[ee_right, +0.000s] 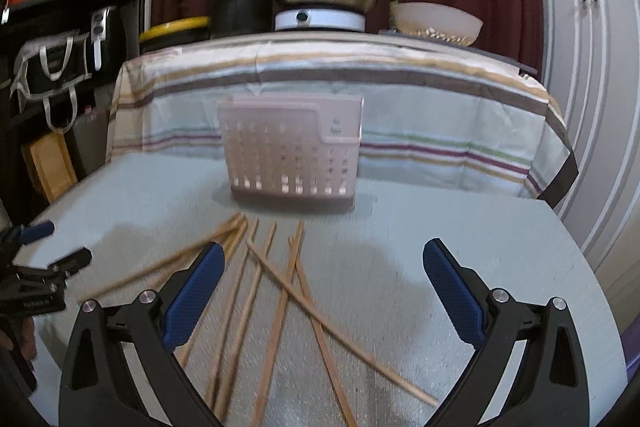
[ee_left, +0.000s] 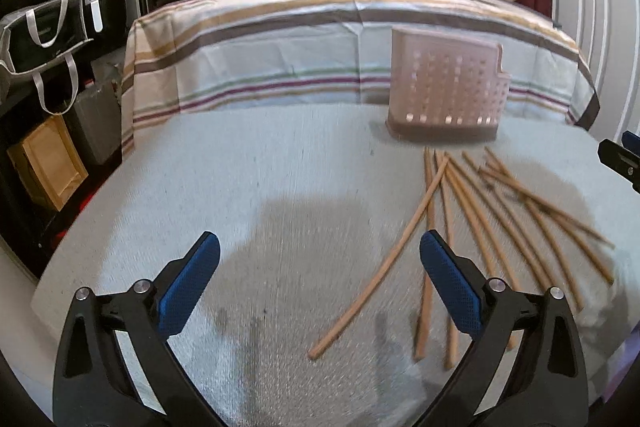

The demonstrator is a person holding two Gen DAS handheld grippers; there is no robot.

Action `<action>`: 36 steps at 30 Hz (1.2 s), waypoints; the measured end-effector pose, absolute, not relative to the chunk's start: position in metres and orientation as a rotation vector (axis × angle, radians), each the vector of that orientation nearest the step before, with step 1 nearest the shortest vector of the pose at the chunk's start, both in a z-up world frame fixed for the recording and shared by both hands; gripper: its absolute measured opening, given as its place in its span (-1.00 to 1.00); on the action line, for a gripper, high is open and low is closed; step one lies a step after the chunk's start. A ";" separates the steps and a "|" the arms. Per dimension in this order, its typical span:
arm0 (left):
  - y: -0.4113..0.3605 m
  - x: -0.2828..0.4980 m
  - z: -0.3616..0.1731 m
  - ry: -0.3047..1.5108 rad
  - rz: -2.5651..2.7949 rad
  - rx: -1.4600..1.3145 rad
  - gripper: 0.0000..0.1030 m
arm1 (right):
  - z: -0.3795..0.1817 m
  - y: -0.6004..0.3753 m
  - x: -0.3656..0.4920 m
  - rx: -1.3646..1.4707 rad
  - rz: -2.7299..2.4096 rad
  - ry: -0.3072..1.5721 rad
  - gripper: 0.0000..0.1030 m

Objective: Organize utensils
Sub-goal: 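Lower the left tool and close it on a wooden chopstick while the right tool approaches the chopsticks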

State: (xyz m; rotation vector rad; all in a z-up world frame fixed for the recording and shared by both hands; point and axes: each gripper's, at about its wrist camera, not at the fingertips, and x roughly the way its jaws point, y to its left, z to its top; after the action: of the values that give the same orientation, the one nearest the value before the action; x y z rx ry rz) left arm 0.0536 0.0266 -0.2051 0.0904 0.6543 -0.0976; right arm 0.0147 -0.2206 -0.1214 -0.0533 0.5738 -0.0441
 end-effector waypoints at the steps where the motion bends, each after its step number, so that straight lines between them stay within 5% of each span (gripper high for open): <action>1: 0.027 0.052 -0.209 0.662 -0.099 0.094 0.76 | -0.125 -0.221 0.014 -0.062 -0.047 0.578 0.88; 15: 0.024 0.043 -0.252 0.742 -0.149 0.117 0.15 | -0.145 -0.226 0.020 -0.040 -0.028 0.613 0.88; 21: 0.016 0.034 -0.252 0.712 -0.161 0.139 -0.18 | -0.145 -0.228 0.018 -0.031 -0.029 0.610 0.88; 23: 0.014 0.032 -0.252 0.710 -0.172 0.139 -0.44 | -0.146 -0.229 0.018 -0.024 -0.030 0.611 0.88; 36: 0.007 0.019 -0.254 0.684 -0.208 0.158 -0.83 | -0.150 -0.237 0.014 0.003 -0.038 0.611 0.88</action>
State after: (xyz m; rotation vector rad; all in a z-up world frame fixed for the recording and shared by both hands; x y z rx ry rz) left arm 0.0193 0.0066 -0.2540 0.1584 0.6843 -0.2082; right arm 0.0142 -0.2372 -0.1496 0.0025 0.6106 -0.0381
